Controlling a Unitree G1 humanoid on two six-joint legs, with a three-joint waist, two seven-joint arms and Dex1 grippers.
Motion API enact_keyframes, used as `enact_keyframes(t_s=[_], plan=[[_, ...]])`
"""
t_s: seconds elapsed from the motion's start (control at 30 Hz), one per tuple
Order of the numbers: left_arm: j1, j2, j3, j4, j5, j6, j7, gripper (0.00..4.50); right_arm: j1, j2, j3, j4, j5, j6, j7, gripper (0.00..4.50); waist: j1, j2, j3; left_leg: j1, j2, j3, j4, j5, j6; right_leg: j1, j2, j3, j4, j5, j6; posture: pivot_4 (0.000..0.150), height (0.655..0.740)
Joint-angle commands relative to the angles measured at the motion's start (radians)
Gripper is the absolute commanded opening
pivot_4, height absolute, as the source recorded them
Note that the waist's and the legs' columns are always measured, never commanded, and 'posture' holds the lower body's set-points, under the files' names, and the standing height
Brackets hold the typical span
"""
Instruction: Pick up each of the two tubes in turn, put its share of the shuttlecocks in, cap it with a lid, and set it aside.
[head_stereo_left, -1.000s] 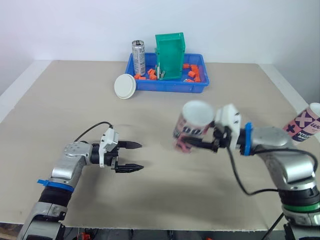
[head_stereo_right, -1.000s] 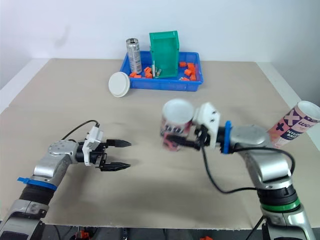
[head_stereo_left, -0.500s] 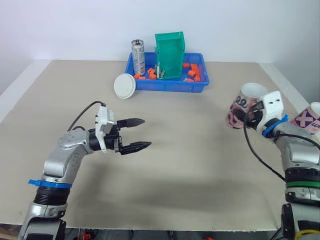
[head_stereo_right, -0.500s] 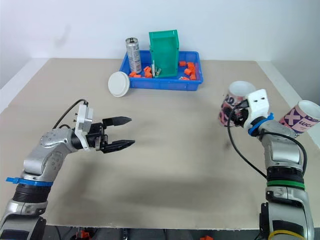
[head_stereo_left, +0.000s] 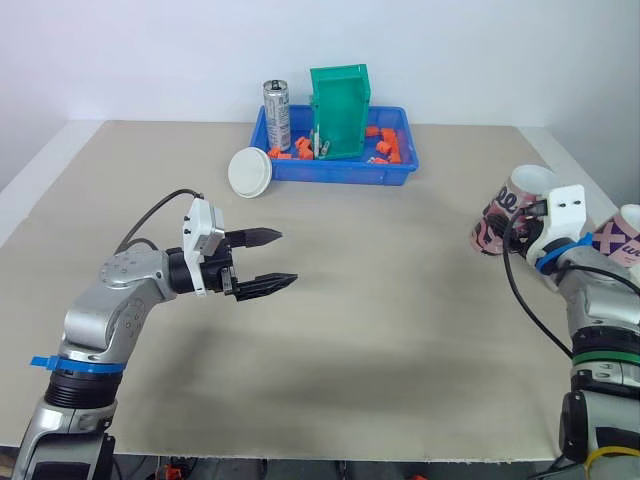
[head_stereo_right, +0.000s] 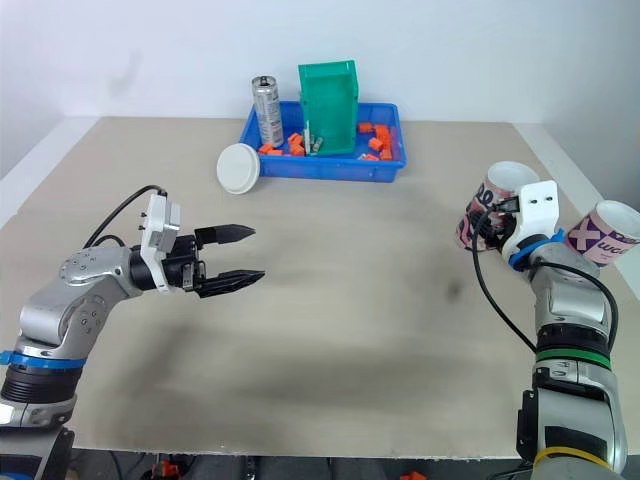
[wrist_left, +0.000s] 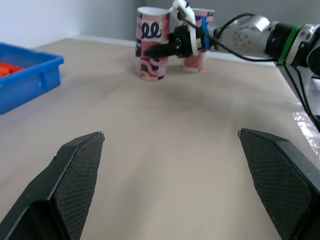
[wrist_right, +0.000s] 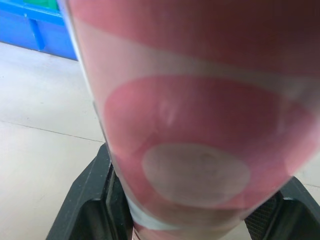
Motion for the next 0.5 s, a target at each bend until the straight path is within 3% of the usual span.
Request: enact_keyframes(t_s=[0.03,0.07,0.5], plan=[[-0.01,0.016,0.007,-0.028,-0.004,-0.01,-0.003,4.5,0.004,-0.005,-0.021,-0.007,0.014,0.028,0.006,4.16,0.0,0.0,0.0,0.0,0.0,0.0,0.0,0.0,0.0,0.0,0.0,0.0,0.0,0.0,0.0,0.15,0.7083],[-0.012,0.015,0.005,-0.026,-0.003,-0.01,-0.004,4.5,0.011,-0.006,-0.014,-0.015,0.009,0.03,0.011,4.45,0.0,0.0,0.0,0.0,0.0,0.0,0.0,0.0,0.0,0.0,0.0,0.0,0.0,0.0,0.0,0.15,0.7083],[-0.01,0.035,0.017,-0.01,-0.012,0.019,-0.005,4.5,0.168,-0.091,0.01,-0.189,0.001,0.132,0.138,4.45,0.001,0.0,0.0,0.0,0.0,0.0,0.0,0.0,0.0,0.0,0.0,0.0,0.0,0.0,0.0,0.15,0.7083]])
